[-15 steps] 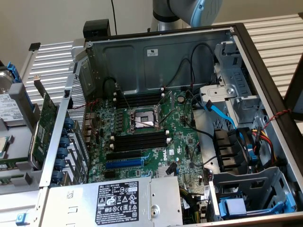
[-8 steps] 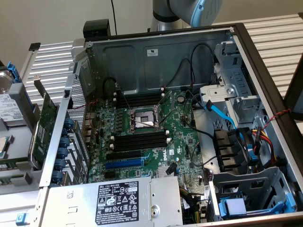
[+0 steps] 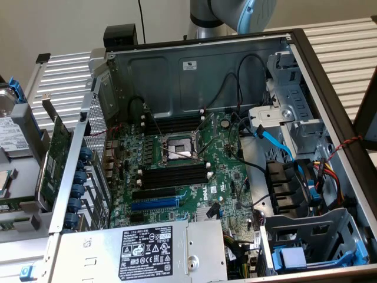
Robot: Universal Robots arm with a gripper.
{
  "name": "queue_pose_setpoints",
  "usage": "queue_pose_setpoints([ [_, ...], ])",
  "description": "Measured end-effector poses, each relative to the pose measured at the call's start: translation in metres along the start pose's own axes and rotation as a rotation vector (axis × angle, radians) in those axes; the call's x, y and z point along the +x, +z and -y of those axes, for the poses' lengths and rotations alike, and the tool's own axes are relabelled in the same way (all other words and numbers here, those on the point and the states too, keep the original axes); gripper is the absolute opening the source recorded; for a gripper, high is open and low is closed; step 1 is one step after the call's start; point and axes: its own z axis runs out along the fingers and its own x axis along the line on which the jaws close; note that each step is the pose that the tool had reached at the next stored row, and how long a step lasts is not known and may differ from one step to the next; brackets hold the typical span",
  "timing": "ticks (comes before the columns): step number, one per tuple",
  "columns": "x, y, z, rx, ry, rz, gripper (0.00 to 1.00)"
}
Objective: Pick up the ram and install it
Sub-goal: 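Pick up the ram and move it above insertion slot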
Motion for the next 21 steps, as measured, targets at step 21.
queue_pose_setpoints([
  [21, 0.002, 0.0254, -0.0069, 0.0621, 0.001, -0.0259, 0.42],
])
